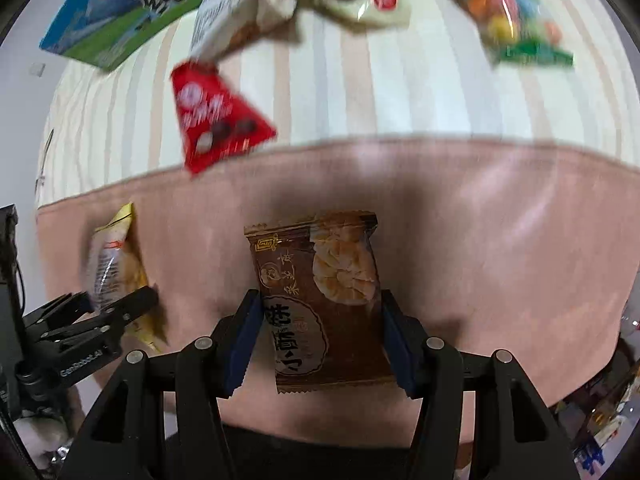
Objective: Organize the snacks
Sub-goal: 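Grasp the brown pastry packet with the right tool while the left grasps the clear yellow-edged bread bag, then carry both packets into the box and open both tools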
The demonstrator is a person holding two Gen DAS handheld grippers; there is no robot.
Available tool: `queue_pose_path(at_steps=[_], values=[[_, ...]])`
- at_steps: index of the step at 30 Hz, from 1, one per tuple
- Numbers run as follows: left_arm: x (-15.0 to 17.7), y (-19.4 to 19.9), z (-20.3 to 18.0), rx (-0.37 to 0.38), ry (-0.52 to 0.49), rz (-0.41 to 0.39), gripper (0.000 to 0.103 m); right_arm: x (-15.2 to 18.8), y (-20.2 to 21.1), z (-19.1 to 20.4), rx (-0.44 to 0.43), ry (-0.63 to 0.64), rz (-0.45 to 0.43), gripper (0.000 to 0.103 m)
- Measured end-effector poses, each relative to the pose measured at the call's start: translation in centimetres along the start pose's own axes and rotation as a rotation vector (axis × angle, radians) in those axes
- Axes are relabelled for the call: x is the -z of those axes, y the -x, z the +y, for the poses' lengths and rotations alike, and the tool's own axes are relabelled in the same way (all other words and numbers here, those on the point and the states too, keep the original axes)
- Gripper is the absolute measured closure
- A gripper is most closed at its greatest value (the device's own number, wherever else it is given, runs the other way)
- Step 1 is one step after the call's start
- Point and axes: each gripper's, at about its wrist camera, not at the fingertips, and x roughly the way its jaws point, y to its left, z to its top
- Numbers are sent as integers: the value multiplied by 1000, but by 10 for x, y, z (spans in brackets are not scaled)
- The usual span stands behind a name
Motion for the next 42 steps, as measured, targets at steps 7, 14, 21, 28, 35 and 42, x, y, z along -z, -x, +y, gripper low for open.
queue_pose_path(at_steps=[7,14,21,28,35,42], values=[[-14,-15,32,168,171,21,36,3,-9,-13,-63,-81,27,27],[-8,-8,27,124,189,-21,53,-48,-34,14,27,-46,17,31],[-15,19,-4,98,129,-54,63,-32,-23,49,82,37,-30,42],[-36,91,-29,186,71,-152,63,-48,37,66,-58,34,-118,42],[-108,190,-64,297,-11,-300,63,-101,143,83,-188,46,-290,42],[-197,246,-56,212,-29,-337,63,-203,214,69,-163,33,-415,42]])
